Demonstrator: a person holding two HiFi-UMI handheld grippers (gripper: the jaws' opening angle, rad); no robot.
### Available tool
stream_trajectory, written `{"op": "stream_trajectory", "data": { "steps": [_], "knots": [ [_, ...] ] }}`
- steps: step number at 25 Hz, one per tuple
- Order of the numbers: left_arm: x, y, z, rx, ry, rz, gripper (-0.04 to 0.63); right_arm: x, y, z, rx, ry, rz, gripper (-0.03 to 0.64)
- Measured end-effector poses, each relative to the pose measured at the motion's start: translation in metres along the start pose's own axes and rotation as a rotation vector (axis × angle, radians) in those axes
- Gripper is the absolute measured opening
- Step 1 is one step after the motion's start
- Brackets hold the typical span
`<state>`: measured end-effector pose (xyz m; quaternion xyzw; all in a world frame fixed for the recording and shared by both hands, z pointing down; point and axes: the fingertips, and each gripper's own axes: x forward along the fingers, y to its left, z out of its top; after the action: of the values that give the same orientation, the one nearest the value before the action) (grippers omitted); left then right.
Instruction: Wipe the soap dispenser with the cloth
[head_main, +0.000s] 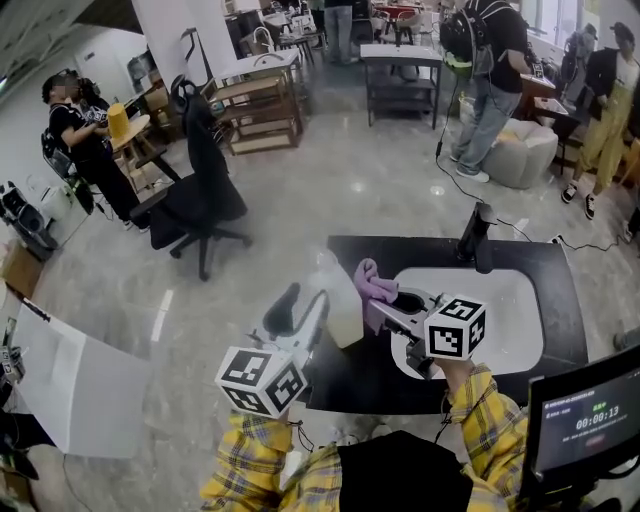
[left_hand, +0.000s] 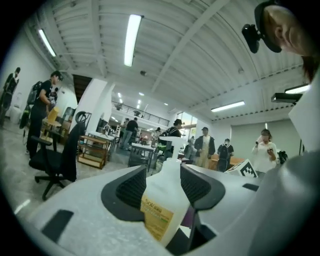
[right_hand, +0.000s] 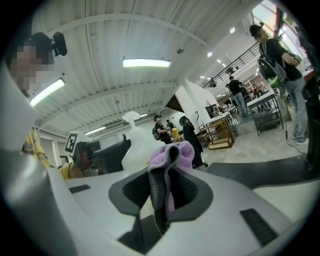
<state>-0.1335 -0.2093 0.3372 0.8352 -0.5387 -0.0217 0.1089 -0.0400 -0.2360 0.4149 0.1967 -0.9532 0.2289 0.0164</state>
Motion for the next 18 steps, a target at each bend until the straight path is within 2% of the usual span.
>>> {"op": "stream_trajectory", "data": {
  "steps": [2,8,14,15,18],
  "knots": [
    [0.007,-0.01,0.004,0.048,0.014,-0.002,0.204,0.003,-0.001,-0.002,0.002,0.0,0.007,0.081],
    [0.04,-0.015,0.005,0.116,0.074,0.07,0.224,0.008,-0.01,-0.005,0.017,0.013,0.009,0.081],
    [0.059,-0.017,0.008,0.213,0.055,0.133,0.208,0.009,-0.011,-0.01,0.001,0.042,0.021,0.081],
    [0.059,-0.015,0.007,0.225,0.052,0.136,0.173,0.011,-0.011,-0.011,-0.007,0.049,0.026,0.081],
    [0.06,-0.014,0.006,0.236,0.047,0.113,0.169,0.011,-0.012,-0.014,-0.014,0.056,0.035,0.081]
  ]
}}
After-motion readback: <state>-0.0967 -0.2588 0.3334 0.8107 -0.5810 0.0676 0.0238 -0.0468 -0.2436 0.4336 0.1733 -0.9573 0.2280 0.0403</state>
